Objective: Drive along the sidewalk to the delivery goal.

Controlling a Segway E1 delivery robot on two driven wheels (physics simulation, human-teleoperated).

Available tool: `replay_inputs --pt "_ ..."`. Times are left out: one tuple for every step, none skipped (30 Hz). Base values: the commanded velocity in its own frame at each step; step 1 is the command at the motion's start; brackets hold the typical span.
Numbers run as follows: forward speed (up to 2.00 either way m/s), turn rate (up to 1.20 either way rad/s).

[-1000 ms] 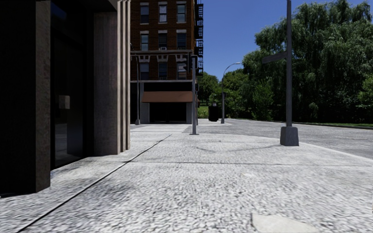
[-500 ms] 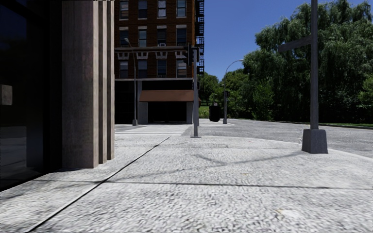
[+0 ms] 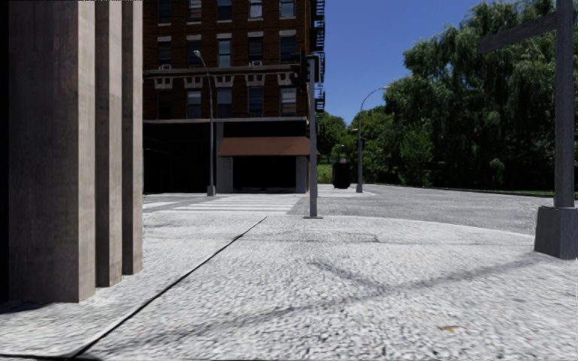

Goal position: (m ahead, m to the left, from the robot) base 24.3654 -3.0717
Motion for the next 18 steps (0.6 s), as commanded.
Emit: replay_inputs --pt "2.0 0.28" --pt "2.0 0.28" --pt "2.0 0.28" --pt "2.0 0.28" --pt "2.0 0.28" --pt "2.0 0.28" --pt "2.0 0.28" --pt "2.0 0.28" --pt "2.0 0.28" --pt "2.0 0.28" --pt "2.0 0.28" --pt "2.0 0.28" --pt "2.0 0.28" --pt "2.0 0.28" --pt "2.0 0.28" --pt "2.0 0.28" --pt "2.0 0.28" --pt "2.0 0.28"
